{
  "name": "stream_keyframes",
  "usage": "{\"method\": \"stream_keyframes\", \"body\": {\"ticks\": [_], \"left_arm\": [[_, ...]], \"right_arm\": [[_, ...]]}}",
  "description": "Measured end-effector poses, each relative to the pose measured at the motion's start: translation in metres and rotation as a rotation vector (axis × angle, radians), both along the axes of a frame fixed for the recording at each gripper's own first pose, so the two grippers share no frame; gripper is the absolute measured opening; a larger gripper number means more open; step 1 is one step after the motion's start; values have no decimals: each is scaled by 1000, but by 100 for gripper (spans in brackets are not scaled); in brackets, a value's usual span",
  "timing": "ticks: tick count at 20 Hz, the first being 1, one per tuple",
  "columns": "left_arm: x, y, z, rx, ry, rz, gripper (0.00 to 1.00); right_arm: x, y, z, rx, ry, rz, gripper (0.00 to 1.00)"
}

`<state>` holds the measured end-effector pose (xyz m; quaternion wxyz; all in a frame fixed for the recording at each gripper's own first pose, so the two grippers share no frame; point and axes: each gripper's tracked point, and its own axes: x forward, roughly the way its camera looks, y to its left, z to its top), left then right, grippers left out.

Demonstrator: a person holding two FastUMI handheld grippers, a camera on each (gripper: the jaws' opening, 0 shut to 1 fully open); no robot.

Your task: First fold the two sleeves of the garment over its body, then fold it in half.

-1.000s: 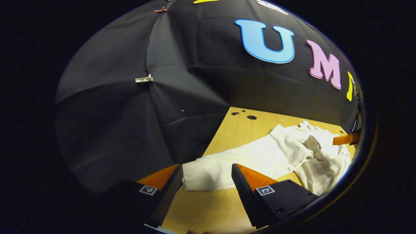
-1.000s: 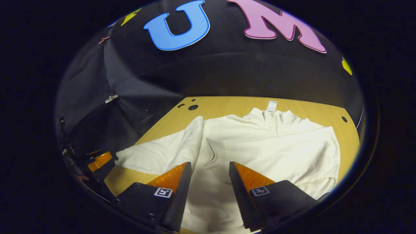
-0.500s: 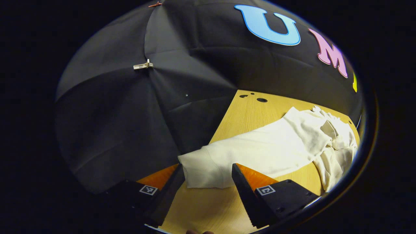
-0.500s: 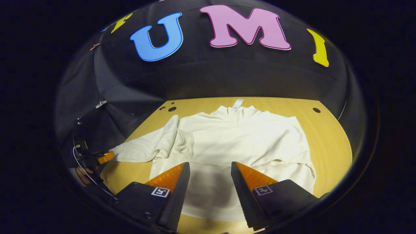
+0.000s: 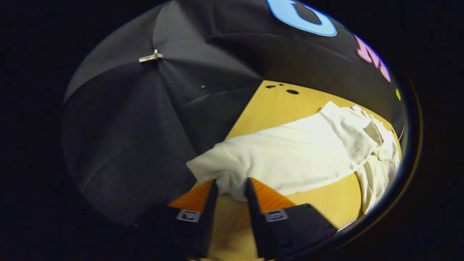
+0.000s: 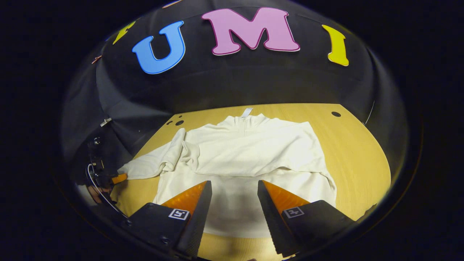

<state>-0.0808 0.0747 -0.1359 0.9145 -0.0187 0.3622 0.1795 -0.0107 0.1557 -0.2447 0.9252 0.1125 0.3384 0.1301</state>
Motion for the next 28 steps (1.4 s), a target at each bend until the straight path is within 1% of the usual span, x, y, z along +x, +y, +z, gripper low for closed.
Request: {"method": "stream_keyframes", "body": {"ticks": [1,3,4,6,8,10,14,15,16,19,22,25,28], "left_arm": [[1,-1,-1,19,11,-15,50],[6,-3,0,54,35,-11,22],[7,-4,2,60,40,-10,17],[8,-9,13,49,22,-2,13],[12,-15,35,48,-29,5,13],[17,-27,59,63,-70,-9,13],[35,-68,108,81,-155,-74,13],[39,-83,119,74,-181,-86,10],[46,-99,131,61,-206,-99,13],[65,-147,164,32,-268,-144,13],[85,-204,192,8,-321,-213,13],[97,-265,204,-20,-340,-290,13],[103,-319,201,-43,-332,-354,13]], "right_arm": [[-1,-3,1,-2,-1,-3,79],[-2,-13,3,-1,-9,-9,78],[-3,-20,4,-1,-11,-15,78],[-3,-34,7,-4,-20,-28,78],[-4,-51,11,-9,-32,-42,78],[-4,-66,10,-15,-36,-53,78],[-2,-95,3,-7,-27,-82,79],[-1,-101,2,-5,-26,-89,79],[-1,-109,1,-4,-28,-94,78],[1,-131,-2,-13,-35,-107,78],[2,-151,-5,-8,-37,-126,79],[3,-170,-10,-5,-36,-148,79],[0,-189,-14,-22,-37,-150,79]]}}
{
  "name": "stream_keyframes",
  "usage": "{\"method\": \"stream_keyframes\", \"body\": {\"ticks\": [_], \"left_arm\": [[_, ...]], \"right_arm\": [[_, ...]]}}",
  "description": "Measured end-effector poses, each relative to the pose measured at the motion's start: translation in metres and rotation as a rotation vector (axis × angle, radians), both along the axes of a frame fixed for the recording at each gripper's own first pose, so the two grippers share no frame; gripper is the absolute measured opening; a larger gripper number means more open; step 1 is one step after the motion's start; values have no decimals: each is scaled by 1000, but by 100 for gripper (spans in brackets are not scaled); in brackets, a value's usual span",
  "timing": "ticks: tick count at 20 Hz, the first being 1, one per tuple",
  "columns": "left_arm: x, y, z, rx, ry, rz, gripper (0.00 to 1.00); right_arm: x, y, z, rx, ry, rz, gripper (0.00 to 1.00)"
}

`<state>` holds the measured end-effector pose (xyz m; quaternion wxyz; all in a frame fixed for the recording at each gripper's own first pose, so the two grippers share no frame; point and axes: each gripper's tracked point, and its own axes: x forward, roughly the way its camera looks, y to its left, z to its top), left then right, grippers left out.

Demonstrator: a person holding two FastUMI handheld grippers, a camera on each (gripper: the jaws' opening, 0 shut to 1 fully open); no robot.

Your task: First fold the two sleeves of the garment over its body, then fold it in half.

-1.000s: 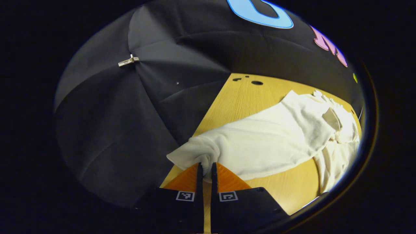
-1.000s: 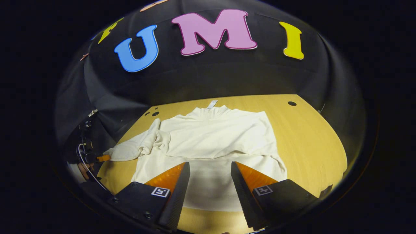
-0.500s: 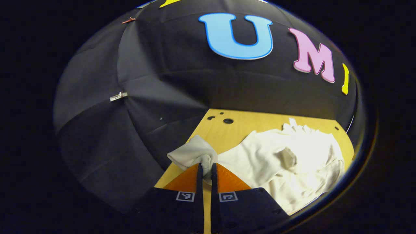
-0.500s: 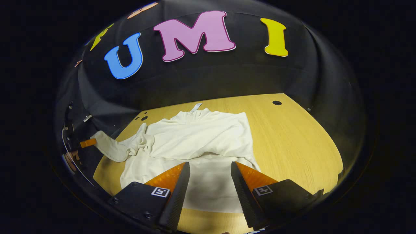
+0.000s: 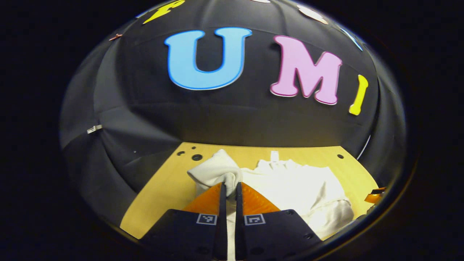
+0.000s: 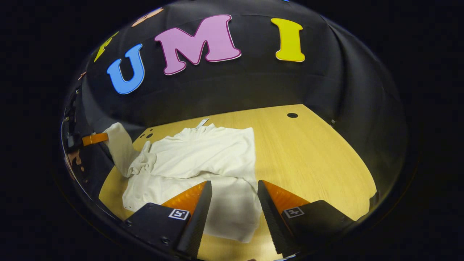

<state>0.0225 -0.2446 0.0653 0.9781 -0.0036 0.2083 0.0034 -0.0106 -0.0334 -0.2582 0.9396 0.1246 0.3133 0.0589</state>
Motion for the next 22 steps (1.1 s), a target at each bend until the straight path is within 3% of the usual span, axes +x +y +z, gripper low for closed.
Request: {"method": "stream_keyframes", "body": {"ticks": [9,22], "left_arm": [[22,-114,-33,-14,45,-80,13],[46,-234,-115,27,133,-229,13]], "right_arm": [[-1,-43,-18,12,30,9,79],[-2,-88,-42,32,69,-9,79]]}}
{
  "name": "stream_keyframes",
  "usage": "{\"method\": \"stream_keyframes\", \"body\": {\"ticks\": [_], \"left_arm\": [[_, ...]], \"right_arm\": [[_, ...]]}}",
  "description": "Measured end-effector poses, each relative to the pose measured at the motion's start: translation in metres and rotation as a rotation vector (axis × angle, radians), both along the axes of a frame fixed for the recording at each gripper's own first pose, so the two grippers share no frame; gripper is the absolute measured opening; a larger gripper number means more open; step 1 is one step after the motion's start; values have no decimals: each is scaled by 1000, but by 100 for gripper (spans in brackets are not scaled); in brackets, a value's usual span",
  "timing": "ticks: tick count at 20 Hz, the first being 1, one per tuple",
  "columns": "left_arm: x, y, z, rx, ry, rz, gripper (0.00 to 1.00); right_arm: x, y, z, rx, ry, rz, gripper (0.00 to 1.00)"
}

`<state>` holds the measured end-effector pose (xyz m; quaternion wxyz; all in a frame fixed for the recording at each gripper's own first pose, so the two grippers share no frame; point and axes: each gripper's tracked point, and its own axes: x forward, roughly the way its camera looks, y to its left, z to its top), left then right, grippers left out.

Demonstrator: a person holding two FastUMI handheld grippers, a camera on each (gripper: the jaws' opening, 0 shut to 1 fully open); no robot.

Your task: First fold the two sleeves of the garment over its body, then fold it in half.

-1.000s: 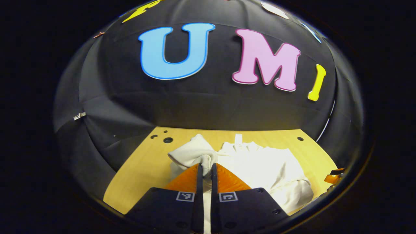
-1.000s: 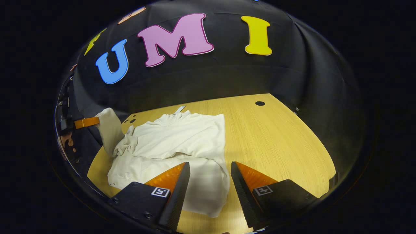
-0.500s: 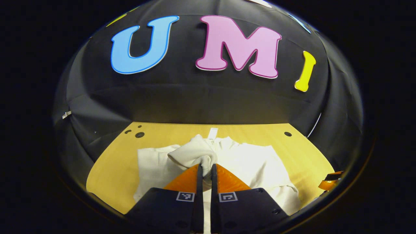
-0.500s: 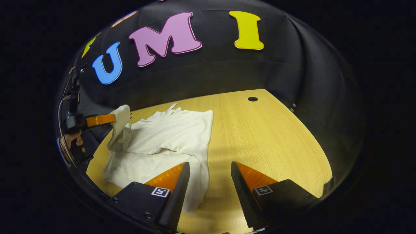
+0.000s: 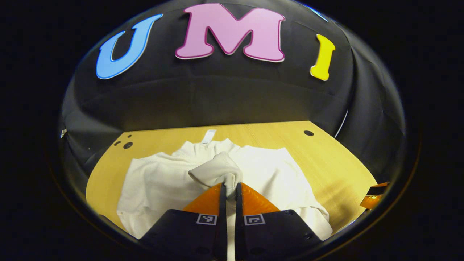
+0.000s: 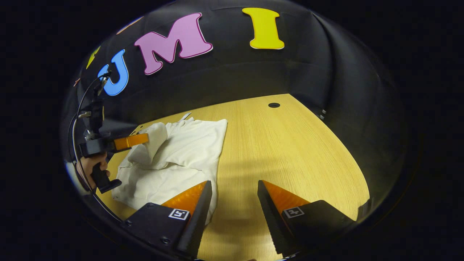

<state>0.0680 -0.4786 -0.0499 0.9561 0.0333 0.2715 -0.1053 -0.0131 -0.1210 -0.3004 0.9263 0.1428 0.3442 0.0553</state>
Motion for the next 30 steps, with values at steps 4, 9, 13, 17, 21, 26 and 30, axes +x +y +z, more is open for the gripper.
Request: {"method": "stream_keyframes", "body": {"ticks": [4,9,13,17,21,26,30], "left_arm": [[-6,-29,-33,-40,87,-42,14],[-12,-55,-35,-175,109,-91,47],[-26,-76,-18,-256,92,-194,61],[-45,-60,7,-287,45,-224,64],[-67,-6,14,-193,3,-184,69],[-103,60,2,-111,45,-114,95],[-132,119,-11,-98,114,-22,96]], "right_arm": [[-4,-9,-4,2,11,-13,79],[-5,-10,-5,-5,15,-22,79],[-3,-7,-3,2,15,-27,79],[-7,8,-1,6,19,-5,78],[-17,27,0,-2,30,36,81],[-32,49,1,-5,50,76,94],[-42,68,-2,-11,71,97,91]]}}
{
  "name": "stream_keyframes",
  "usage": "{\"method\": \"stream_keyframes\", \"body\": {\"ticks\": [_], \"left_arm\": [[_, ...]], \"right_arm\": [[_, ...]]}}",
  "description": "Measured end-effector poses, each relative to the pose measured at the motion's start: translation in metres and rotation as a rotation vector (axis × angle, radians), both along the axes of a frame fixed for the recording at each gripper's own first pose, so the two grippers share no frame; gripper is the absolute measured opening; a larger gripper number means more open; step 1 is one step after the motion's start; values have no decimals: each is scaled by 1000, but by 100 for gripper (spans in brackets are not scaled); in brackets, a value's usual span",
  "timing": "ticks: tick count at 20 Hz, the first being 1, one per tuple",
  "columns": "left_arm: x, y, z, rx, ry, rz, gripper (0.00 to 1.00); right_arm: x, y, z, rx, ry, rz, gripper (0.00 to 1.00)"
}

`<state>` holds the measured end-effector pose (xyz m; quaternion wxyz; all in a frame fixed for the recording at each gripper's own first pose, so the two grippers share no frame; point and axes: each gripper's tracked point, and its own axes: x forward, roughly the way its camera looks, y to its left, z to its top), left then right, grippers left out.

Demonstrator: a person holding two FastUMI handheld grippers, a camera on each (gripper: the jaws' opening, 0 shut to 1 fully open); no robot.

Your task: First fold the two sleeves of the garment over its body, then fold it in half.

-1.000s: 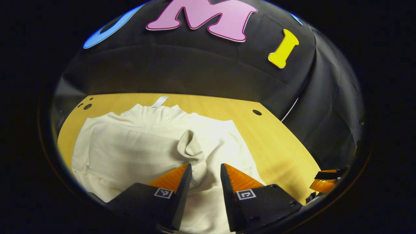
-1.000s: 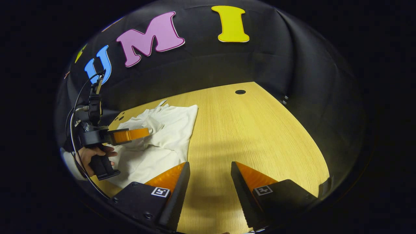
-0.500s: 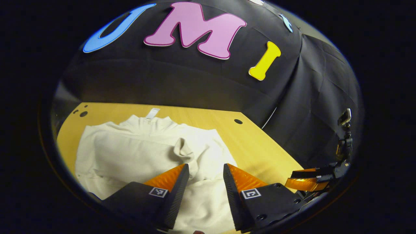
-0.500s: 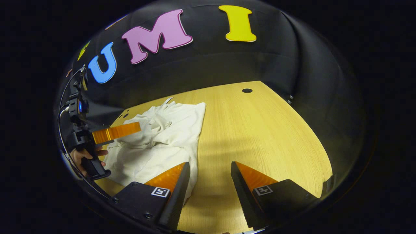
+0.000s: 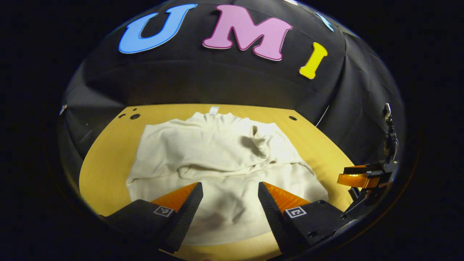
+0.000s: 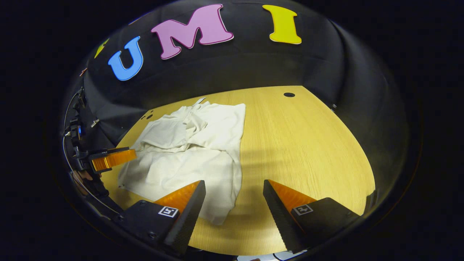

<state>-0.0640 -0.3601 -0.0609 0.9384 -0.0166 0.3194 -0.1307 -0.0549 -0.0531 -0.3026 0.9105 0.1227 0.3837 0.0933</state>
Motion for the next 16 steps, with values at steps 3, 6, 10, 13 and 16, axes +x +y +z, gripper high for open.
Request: {"method": "stream_keyframes", "body": {"ticks": [3,6,10,13,16], "left_arm": [[-18,56,-16,57,48,106,96],[-36,95,-33,98,93,176,96],[-55,126,-56,149,149,223,96],[-62,136,-73,165,194,233,96],[-62,139,-86,178,236,232,96]], "right_arm": [[-6,9,-10,-19,27,-6,98],[-11,12,-19,-28,59,-19,98],[-17,18,-27,-45,84,-19,98],[-22,23,-37,-53,110,-9,98],[-16,24,-50,-81,121,-14,99]]}}
